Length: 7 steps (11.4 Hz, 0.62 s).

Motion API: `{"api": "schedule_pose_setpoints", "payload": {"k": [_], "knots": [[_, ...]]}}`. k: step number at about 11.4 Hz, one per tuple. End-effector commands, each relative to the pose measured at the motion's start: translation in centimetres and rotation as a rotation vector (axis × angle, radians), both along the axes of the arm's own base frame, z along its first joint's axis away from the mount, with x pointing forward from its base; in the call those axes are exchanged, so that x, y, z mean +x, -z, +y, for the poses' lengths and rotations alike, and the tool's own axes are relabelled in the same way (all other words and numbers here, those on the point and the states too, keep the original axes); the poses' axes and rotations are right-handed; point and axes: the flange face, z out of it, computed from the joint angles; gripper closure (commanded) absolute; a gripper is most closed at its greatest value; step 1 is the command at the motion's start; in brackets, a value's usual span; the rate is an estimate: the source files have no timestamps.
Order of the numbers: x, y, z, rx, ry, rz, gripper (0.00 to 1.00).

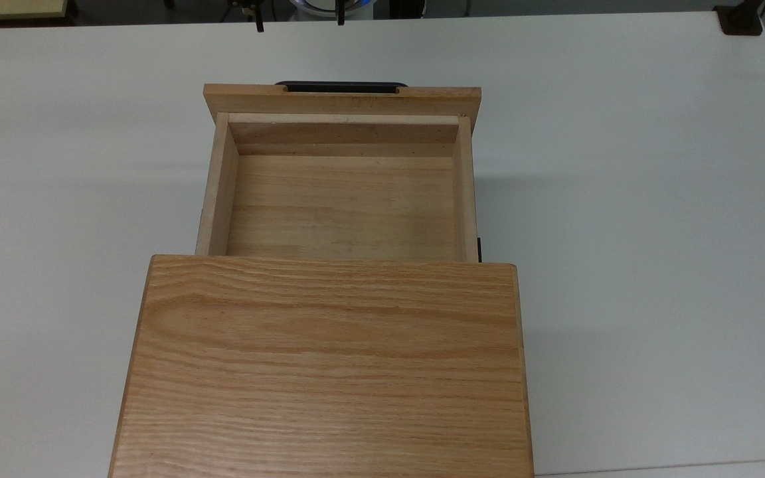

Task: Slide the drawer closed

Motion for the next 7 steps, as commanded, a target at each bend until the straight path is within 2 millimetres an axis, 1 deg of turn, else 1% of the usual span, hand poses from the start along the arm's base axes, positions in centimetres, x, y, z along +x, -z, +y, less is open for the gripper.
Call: {"api": "schedule_pose_setpoints", "payload": {"k": [1,2,3,4,5,6,7], "knots": [[-0.5,2.1,1.3,0.006,-0.006,0.038,0.03],[-0.3,3.2,2.0,0.011,0.020,0.029,0.07],[0.1,3.9,2.3,0.038,0.025,0.005,0.18],[0.3,4.9,2.4,0.084,0.039,-0.001,0.47],[0.6,5.2,2.6,0.123,0.048,-0.018,0.73],[0.8,5.2,2.9,0.143,0.072,-0.027,0.94],[1.0,5.2,3.1,0.153,0.118,-0.037,1.00]]}}
